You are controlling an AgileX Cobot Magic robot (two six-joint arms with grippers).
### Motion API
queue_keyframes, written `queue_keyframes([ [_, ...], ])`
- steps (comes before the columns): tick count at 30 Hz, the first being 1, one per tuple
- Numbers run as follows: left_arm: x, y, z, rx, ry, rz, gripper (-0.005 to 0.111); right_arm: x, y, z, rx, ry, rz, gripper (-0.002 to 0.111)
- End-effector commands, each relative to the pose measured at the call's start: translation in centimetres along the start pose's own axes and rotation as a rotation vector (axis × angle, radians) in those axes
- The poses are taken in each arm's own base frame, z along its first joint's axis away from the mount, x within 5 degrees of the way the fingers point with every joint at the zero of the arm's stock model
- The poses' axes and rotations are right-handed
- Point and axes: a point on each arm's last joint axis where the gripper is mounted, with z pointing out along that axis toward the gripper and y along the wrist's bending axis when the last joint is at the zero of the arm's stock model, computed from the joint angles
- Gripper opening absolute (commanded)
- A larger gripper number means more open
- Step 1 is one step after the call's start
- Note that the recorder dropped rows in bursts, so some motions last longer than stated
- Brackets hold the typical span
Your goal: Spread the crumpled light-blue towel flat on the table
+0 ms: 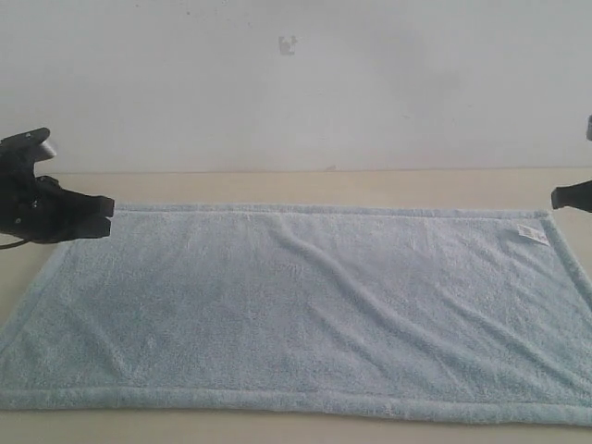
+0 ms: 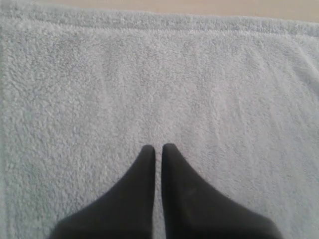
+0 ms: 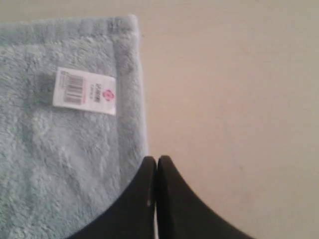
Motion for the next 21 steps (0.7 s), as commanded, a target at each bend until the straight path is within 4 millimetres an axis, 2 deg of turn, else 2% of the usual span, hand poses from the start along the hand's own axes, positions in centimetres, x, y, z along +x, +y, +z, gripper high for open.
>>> queue_keyframes([
  [1,-0.2,0.4,0.9,0.002,0.031,0.059,0.004,-2.3,1.3,2.0,-0.170,0.015,-0.088,0.000],
  [3,0.2,0.7,1.4,-0.004,0.049,0.068,0.004,-2.9,1.7,3.0,-0.219,0.024,-0.081,0.000],
  [7,0.7,1.0,2.0,-0.003,0.071,0.099,0.004,-2.8,1.7,5.0,-0.207,0.023,-0.045,0.000],
  [10,0.8,1.0,2.1,0.000,0.074,0.157,0.004,-2.3,1.7,6.2,-0.206,0.033,-0.113,0.000],
  [14,0.9,0.9,2.1,0.011,0.076,0.228,0.004,-2.1,1.7,7.1,-0.196,0.024,-0.111,0.000],
  [21,0.8,0.9,2.1,0.016,0.074,0.231,0.004,-1.9,1.5,8.5,-0.168,-0.015,-0.103,0.000],
])
